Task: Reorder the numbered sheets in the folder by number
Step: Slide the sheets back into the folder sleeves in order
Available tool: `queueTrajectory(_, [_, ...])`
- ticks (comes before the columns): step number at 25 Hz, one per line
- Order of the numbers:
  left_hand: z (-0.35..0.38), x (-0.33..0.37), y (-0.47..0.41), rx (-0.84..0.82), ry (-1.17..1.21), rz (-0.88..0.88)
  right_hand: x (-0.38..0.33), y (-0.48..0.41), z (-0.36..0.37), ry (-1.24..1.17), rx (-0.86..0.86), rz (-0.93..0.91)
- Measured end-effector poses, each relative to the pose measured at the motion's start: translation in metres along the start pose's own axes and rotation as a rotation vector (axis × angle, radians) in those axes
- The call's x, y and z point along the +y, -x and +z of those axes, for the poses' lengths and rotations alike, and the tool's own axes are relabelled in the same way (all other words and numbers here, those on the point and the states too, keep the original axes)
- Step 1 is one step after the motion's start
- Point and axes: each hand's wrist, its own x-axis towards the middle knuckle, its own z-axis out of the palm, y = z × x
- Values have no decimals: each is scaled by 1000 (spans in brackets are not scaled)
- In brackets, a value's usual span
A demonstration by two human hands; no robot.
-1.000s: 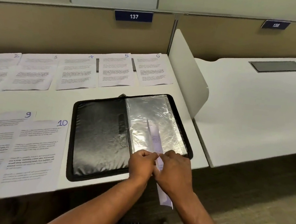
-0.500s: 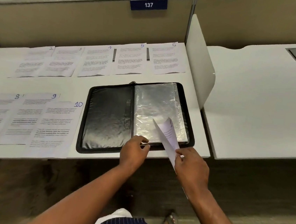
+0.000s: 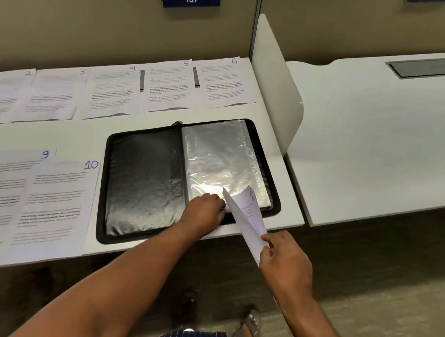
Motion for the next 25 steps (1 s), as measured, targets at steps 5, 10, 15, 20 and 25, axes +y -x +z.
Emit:
queueTrajectory(5, [-3,-4,-4,26,151,-111,-3,7,0,20,11,32])
queueTrajectory(10, [-8,-10,-12,24,395,-269,-7,4,-4,41,49,51])
queueTrajectory(15, [-13,-17,-12,23,465,-260,-5,-1,-10,27,96,59])
queueTrajectory(20, [-19,-20,-15,24,562,-305,-18,2,-15,-27,178,-33])
queueTrajectory(25, [-17,-20,-18,18,599,-285,-23,11,2,40,140,-234])
